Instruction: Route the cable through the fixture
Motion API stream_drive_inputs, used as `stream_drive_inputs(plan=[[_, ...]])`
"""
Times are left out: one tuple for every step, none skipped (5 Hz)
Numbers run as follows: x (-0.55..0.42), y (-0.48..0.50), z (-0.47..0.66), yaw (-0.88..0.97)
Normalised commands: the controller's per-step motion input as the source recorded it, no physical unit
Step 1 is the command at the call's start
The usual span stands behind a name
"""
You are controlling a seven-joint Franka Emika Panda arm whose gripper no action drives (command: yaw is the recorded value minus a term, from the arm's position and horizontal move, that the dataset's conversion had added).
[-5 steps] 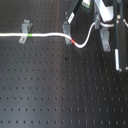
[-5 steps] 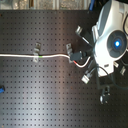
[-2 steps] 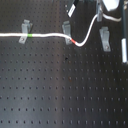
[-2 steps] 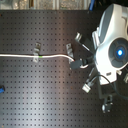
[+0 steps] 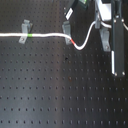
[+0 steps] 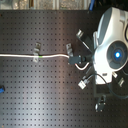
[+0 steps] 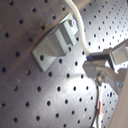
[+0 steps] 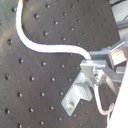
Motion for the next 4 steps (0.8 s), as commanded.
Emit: stream_drive_inputs(plan=[[0.002, -0.025, 0.10, -0.22], [0.015, -0.131, 0.10, -0.40], [-0.017, -0.078, 0.22, -0.33], [-0.119, -0.034, 0.42, -0.27]])
